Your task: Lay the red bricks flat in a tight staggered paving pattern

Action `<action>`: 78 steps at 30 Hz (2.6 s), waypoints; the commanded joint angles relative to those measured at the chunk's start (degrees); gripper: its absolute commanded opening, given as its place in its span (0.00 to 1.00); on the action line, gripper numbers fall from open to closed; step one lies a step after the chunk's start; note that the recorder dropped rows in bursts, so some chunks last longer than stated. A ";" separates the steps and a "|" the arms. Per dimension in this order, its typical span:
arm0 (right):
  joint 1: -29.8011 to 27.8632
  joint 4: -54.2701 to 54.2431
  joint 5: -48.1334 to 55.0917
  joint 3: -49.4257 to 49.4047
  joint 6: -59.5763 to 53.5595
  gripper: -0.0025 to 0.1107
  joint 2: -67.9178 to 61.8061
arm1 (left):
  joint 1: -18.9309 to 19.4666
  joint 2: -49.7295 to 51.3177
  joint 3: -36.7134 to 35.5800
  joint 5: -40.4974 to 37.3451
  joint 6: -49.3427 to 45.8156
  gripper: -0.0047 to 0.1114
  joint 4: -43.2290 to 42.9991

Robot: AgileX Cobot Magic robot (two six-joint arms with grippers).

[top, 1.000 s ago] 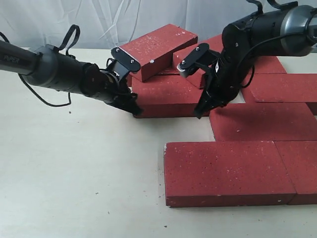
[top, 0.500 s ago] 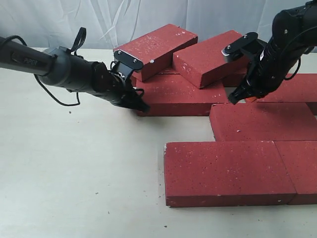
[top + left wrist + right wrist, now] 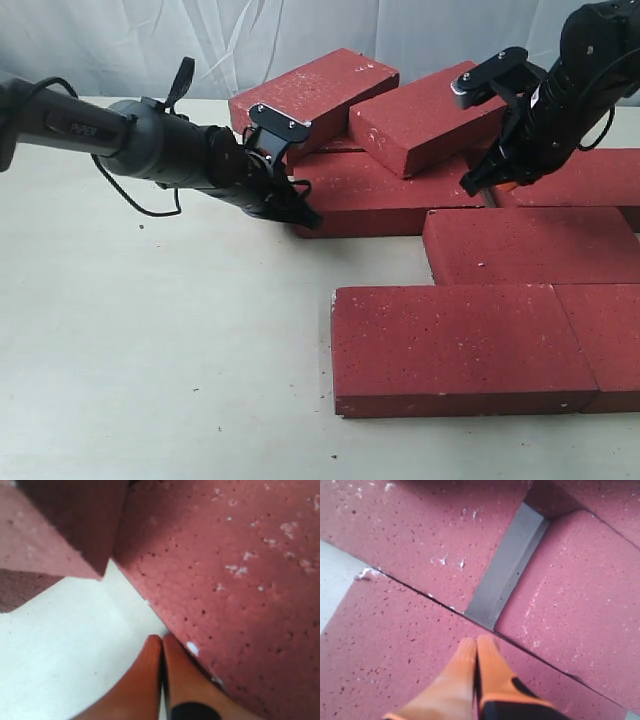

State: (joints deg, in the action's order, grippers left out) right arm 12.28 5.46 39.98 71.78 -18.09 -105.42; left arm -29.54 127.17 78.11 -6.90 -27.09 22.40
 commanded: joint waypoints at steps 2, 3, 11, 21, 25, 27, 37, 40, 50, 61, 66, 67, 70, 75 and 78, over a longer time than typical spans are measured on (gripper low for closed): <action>-0.31 -0.01 -2.76 -1.81 0.22 0.01 2.14 | -0.86 1.79 0.23 0.06 0.06 0.04 1.35; -0.31 -0.01 -2.76 -1.81 0.22 0.01 2.26 | -0.86 1.79 0.23 0.06 0.06 0.04 1.35; -0.31 -0.01 -3.69 -1.81 0.22 0.01 2.27 | -2.51 1.79 2.21 -0.41 0.06 0.04 1.83; -0.31 -0.87 -4.56 -1.81 0.22 0.01 2.27 | -5.42 3.74 6.45 -0.41 0.06 0.04 2.25; -0.31 -1.02 -4.55 -1.81 0.22 0.01 2.27 | -5.42 4.69 7.12 0.03 0.06 0.04 2.11; -0.31 -1.16 -4.55 -1.81 0.22 0.01 2.27 | -5.42 4.69 7.12 -0.10 0.06 0.04 1.80; -0.17 -3.76 -1.82 -1.81 0.22 0.01 2.66 | -5.29 2.90 7.12 -8.79 0.06 0.04 -0.80; 0.98 -5.46 -0.10 -1.81 0.22 0.01 4.21 | -5.29 1.50 7.12 -14.00 0.17 0.04 -3.64; 3.51 -6.92 -5.68 -1.81 0.22 0.01 4.49 | -1.60 -4.92 7.12 -26.78 22.14 0.04 -30.40; -9.15 -4.28 -2.19 20.67 0.25 0.01 -3.69 | -3.70 -8.20 7.01 -15.27 12.60 0.04 -20.93; -14.23 -12.48 -0.70 38.21 -2.04 0.01 -17.35 | -3.70 -7.08 9.77 -10.68 11.50 0.04 -21.14; -14.23 -12.48 -0.51 41.55 -2.04 0.01 -20.14 | -3.57 -6.26 11.14 -11.66 11.51 0.04 -22.02; -14.23 -12.48 2.04 50.21 -2.04 0.01 -27.02 | -3.34 -3.32 16.03 -16.50 11.51 0.04 -22.40; -14.92 -12.16 5.72 64.29 -2.04 0.01 -36.20 | -3.34 0.98 23.70 -20.12 11.42 0.04 -22.40; -15.88 -12.27 7.30 71.24 -2.04 0.01 -41.69 | -3.62 3.66 27.50 -22.20 10.32 0.04 -21.79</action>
State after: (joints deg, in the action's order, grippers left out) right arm -2.34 -6.95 45.63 137.63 -19.73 -143.18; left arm -33.06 128.74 102.47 -27.22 -15.90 0.00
